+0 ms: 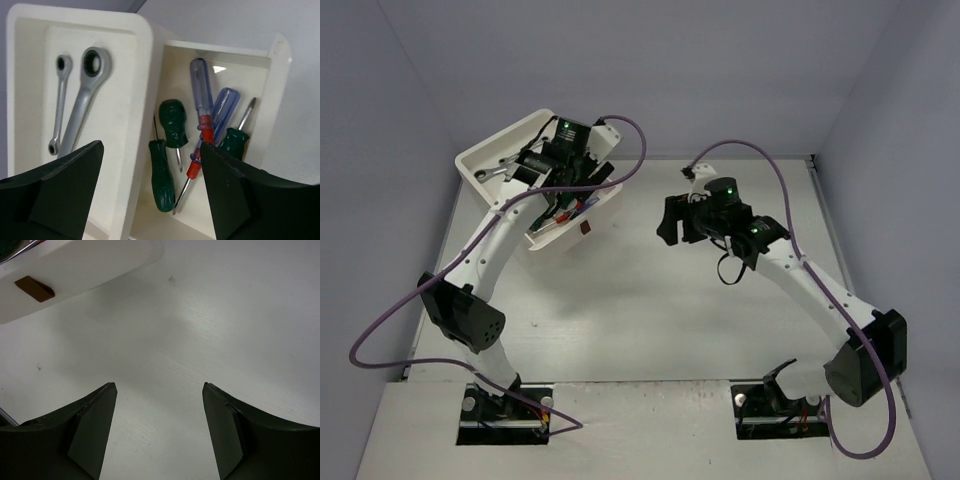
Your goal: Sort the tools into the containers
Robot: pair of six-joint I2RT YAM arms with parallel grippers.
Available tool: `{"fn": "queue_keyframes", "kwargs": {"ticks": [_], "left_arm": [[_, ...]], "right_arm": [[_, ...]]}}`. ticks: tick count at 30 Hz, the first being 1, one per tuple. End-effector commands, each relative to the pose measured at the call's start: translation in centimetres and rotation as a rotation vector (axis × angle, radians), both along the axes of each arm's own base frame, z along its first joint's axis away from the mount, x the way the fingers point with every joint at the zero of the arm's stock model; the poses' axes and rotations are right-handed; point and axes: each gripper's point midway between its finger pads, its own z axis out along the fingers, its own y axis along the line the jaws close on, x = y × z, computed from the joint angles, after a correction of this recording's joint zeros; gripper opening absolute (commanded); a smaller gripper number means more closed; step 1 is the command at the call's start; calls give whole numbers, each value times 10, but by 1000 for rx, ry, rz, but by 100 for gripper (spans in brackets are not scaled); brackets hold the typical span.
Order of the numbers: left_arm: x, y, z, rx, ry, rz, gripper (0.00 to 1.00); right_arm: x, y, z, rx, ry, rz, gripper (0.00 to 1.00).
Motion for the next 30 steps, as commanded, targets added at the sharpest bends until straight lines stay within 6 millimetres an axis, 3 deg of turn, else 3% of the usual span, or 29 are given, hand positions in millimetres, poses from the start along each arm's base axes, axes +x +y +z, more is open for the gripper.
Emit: {"fn": "queue_keyframes", "kwargs": {"ticks": [1, 3, 4, 9, 17, 21, 28, 30], "left_arm": [[-1, 60, 100, -234, -294, 345, 77], [-5, 81, 109, -285, -341, 476, 79], [-9, 98, 112, -295, -366, 555, 80], [-22, 162, 108, -442, -414, 818, 80], [-19, 222, 70, -542, -347, 993, 80], [-9, 234, 52, -588, -303, 1035, 80], [11, 224, 25, -643, -222, 1040, 79], [12, 221, 15, -660, -199, 1050, 75]], "right_arm": [[18, 53, 33, 10, -160, 141, 67], [19, 73, 28, 3, -167, 195, 66], [20, 82, 37, 13, -193, 218, 66], [21, 134, 33, 10, -229, 346, 66], [23, 183, 27, 24, -240, 452, 66], [23, 195, 25, 30, -241, 474, 66], [25, 210, 23, 37, -242, 493, 66], [26, 212, 24, 40, -245, 497, 66]]}}
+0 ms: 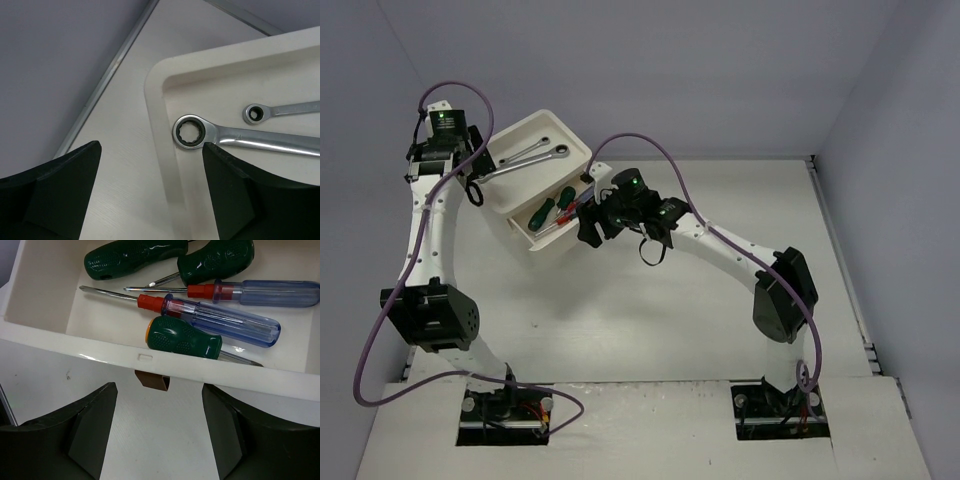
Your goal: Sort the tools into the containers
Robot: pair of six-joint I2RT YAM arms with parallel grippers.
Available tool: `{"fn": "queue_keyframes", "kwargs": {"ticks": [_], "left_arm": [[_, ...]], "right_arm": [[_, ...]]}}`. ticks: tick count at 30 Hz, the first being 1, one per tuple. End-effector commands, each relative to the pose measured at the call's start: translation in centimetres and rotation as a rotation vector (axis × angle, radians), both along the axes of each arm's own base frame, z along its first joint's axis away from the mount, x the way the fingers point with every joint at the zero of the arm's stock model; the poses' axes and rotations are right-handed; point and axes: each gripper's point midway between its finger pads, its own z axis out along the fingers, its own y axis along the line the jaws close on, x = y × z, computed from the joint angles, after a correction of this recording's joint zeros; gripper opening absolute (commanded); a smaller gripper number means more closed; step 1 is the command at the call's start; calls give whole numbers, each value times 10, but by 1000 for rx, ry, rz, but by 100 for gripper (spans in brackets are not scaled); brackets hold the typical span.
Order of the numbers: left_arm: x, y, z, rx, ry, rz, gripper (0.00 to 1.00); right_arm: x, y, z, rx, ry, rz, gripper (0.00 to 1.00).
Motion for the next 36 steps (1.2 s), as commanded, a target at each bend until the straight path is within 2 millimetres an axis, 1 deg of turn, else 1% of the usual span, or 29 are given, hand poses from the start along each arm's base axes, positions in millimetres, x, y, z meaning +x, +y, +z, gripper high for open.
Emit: {"fn": "queue_keyframes", "kwargs": {"ticks": [1, 3, 5, 6, 8, 9, 12, 14, 15, 17, 18, 19, 21, 22, 23, 25, 27, 30, 34, 36], "left_arm": [[7, -11, 9, -80, -79, 8, 72], [8, -12, 0, -93, -62, 14, 62], [10, -16, -9, -117, -46, 8, 45], [10, -16, -11, -121, -43, 11, 36], [11, -19, -16, -139, -36, 9, 11], [11, -20, -18, -148, -34, 6, 0], [11, -27, -23, -178, -27, -11, 0], [8, -30, -26, -193, -19, -15, 0], [8, -31, -27, -201, -21, -14, 0], [6, -33, -30, -211, -16, -13, 0], [4, -34, -32, -220, -12, -9, 0], [3, -36, -31, -229, -16, -10, 0], [1, -38, -32, -251, -20, -4, 0], [0, -40, -33, -260, -20, -1, 0], [-1, -41, -33, -268, -22, -1, 0], [-3, -46, -31, -281, -28, -9, 0], [-5, -49, -30, -294, -34, -4, 0], [-7, -52, -32, -311, -33, -4, 0], [-7, -57, -34, -325, -27, -16, 0], [-8, -59, -35, -334, -25, -21, 0]], "right_arm": [[7, 21, 40, 93, -94, 40, 66], [8, 24, 39, 94, -91, 43, 66], [10, 28, 40, 99, -94, 45, 66], [10, 28, 39, 98, -94, 46, 66], [12, 32, 40, 104, -95, 49, 65], [12, 34, 42, 107, -97, 53, 65], [14, 40, 44, 115, -100, 59, 61], [15, 46, 50, 127, -112, 64, 55], [16, 48, 50, 127, -115, 68, 52], [15, 54, 56, 138, -128, 75, 42], [17, 57, 63, 150, -142, 75, 37], [19, 60, 68, 158, -152, 73, 30], [22, 64, 69, 161, -155, 65, 17], [23, 66, 74, 170, -161, 62, 14], [24, 67, 78, 178, -168, 62, 14], [25, 72, 81, 185, -174, 62, 10], [24, 76, 87, 198, -184, 67, 4], [21, 83, 97, 217, -199, 76, 1], [22, 91, 102, 231, -211, 78, 0], [29, 93, 101, 229, -223, 65, 0]]}}
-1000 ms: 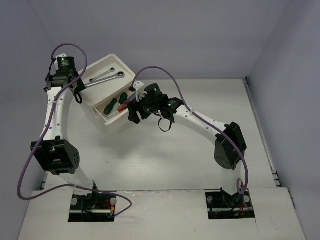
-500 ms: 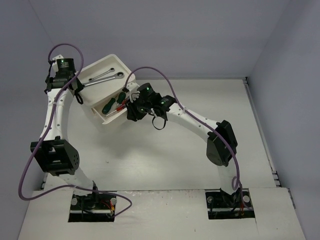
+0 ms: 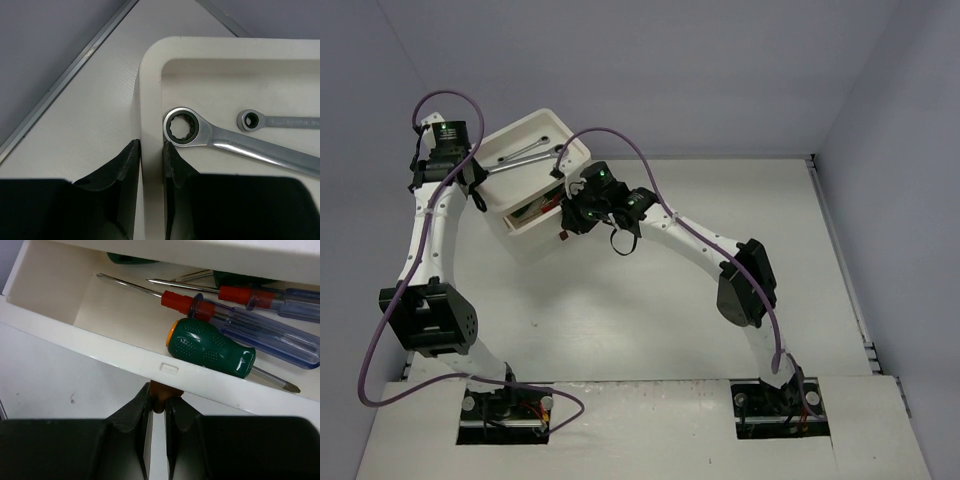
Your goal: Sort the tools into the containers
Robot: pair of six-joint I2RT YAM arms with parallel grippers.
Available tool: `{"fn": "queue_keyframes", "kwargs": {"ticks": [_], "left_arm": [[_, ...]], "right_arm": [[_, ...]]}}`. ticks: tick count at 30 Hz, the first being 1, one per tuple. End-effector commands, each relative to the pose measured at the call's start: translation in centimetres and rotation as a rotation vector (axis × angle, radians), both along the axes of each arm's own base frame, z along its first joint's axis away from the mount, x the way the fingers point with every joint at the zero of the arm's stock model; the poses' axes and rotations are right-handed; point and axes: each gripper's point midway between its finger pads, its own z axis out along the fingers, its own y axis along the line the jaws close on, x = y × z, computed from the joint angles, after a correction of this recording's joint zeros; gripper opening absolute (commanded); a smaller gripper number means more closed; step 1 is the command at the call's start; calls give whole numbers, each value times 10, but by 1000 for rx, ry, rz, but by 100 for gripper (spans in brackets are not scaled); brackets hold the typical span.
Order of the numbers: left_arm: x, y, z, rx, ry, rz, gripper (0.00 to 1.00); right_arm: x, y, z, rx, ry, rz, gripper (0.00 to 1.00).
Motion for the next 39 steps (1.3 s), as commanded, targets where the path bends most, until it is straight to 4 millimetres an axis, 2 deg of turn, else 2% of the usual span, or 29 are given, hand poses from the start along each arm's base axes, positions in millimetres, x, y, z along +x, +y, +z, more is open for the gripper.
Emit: {"fn": "queue_keyframes", "kwargs": {"ticks": [1, 4, 7, 8, 11, 17, 21, 23, 27, 29, 30, 32, 34, 36, 39], "left_arm": [[-18, -48, -4, -155, 28, -125, 0], [-20, -51, -5, -163, 31, -136, 0], [-22, -53, -5, -171, 31, -144, 0], [-22, -54, -5, -173, 33, -147, 0], [-26, -56, -5, -171, 33, -157, 0], [-34, -58, -7, -165, 39, -174, 0], [-36, -57, 0, -146, 28, -194, 0], [-36, -54, 10, -120, 9, -204, 0], [-40, -45, 45, -67, -68, -211, 14], [-46, -40, 72, -24, -127, -219, 31], [-51, -37, 85, 7, -154, -223, 41], [-59, -33, 114, 57, -216, -227, 52], [-75, -29, 142, 125, -273, -237, 61], [-90, -26, 167, 192, -319, -249, 65], [-119, -25, 194, 264, -368, -268, 68]], "right_arm": [[20, 34, 107, 251, -242, 2, 0], [29, 42, 101, 249, -257, -3, 1], [39, 50, 109, 275, -287, -16, 2], [43, 52, 106, 277, -289, -23, 4], [51, 59, 112, 310, -302, -50, 16], [67, 65, 118, 376, -307, -128, 46], [66, 63, 126, 391, -306, -144, 57], [64, 57, 123, 373, -302, -150, 59], [52, 22, 156, 367, -334, -200, 64], [47, -2, 161, 346, -339, -228, 66], [46, -13, 152, 321, -328, -240, 67], [44, -50, 177, 339, -345, -294, 72], [39, -89, 181, 336, -332, -351, 76], [33, -130, 184, 326, -328, -414, 80], [35, -209, 190, 288, -361, -583, 86]]}}
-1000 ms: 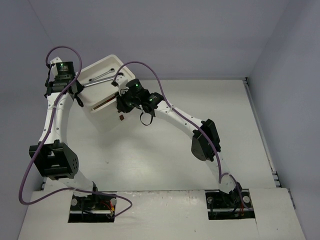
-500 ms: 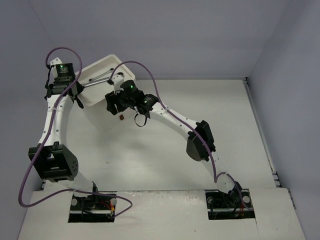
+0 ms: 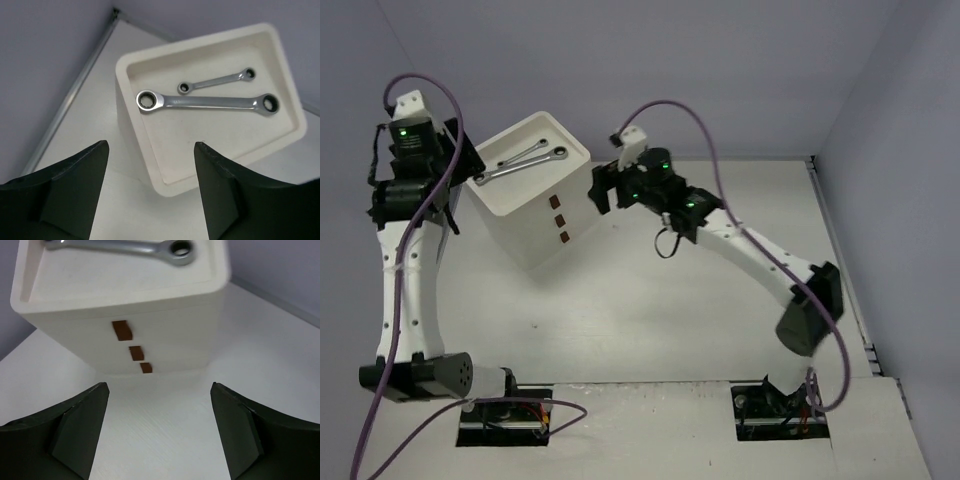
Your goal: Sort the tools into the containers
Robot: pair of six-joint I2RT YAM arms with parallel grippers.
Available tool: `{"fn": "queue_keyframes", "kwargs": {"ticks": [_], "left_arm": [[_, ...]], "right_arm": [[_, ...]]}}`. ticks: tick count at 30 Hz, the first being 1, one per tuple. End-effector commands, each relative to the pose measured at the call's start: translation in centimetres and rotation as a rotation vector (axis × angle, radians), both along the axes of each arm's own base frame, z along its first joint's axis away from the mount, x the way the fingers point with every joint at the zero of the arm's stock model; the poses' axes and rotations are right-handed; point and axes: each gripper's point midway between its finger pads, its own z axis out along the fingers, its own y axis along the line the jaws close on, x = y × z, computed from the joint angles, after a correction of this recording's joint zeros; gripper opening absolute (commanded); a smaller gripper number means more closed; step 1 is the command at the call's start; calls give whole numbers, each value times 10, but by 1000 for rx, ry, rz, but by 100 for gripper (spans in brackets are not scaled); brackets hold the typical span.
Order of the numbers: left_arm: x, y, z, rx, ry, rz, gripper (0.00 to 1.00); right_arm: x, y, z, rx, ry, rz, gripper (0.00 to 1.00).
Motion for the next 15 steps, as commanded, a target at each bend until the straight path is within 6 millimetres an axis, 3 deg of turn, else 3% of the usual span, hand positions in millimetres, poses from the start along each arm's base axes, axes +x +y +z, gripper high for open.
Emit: {"fn": "queue_keyframes", "kwargs": {"ticks": [1, 4, 8, 12, 15], "left_arm": [[-57, 2, 76, 150, -174, -44, 68], [-78, -5, 80, 162, -198, -83, 70], [-115, -7, 71, 225, -192, -111, 71], [-147, 0, 57, 263, -195, -67, 72], [-156, 6, 27, 248, -151, -20, 72]], "right_arm": [[-1, -124, 85, 98, -167, -292, 89], [-27, -193, 97, 32, -211, -445, 96], [-69, -259, 114, -7, -260, -615, 100], [-100, -300, 109, -28, -266, -733, 100], [-128, -333, 119, -6, -318, -821, 100]]}}
